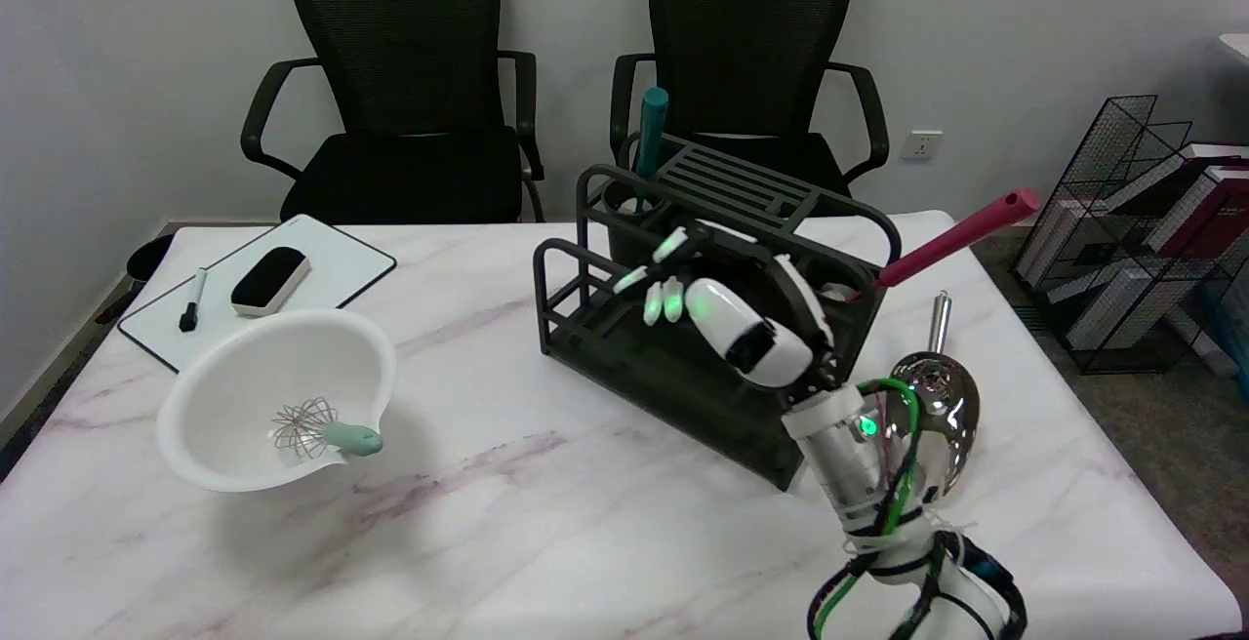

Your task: Pick up the pink sponge bottle brush.

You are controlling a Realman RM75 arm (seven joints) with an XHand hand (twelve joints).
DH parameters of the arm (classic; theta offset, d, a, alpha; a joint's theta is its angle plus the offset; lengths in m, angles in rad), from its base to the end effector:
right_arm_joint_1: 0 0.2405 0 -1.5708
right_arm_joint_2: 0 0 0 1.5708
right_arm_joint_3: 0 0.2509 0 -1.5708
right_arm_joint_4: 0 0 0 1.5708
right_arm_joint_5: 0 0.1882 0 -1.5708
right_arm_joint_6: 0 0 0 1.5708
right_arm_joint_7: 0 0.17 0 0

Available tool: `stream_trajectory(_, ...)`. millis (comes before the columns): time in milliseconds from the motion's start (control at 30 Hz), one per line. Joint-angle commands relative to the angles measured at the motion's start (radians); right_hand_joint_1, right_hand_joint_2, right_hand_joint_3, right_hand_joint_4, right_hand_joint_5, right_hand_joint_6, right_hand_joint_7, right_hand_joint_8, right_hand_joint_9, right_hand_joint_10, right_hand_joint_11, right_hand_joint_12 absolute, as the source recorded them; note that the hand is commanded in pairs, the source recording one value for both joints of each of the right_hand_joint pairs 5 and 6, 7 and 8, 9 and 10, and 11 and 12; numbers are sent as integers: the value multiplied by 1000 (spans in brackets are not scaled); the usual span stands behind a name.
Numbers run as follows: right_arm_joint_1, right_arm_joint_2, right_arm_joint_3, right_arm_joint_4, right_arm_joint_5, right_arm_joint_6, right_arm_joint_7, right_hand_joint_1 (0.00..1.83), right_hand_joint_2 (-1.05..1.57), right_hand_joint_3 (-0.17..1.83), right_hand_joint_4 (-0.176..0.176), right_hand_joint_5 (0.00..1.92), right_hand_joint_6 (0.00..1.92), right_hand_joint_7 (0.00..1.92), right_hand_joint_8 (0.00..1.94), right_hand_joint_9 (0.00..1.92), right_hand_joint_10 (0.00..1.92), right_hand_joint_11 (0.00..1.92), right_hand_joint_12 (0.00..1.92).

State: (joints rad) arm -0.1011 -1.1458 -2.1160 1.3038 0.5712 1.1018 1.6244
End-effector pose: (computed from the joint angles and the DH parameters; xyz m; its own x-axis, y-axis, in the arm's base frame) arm -0.2413 -0.2669 0.2492 -0.2240 -0.3209 0.9202 -0.8352 -0.4235 -0.3510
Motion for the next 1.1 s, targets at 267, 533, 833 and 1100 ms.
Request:
stream_trajectory(267, -316, -9, 81, -37, 276, 652, -299, 938, 524, 1156, 0, 859, 859, 1248, 1248, 1182, 1182, 1186, 1186)
stream_trajectory(533, -336, 28, 81, -113, 375, 723, -265, 929, 443, 1212, 0, 864, 864, 1161, 1161, 1059, 1059, 1011, 1011)
stream_trajectory(833, -337, 23, 93, -226, 478, 739, -127, 923, 386, 1220, 0, 844, 844, 1099, 1099, 1023, 1023, 977, 977)
stream_trajectory(1100, -250, 70, 93, -306, 556, 696, -55, 921, 383, 1168, 0, 823, 823, 1076, 1076, 986, 986, 949, 949)
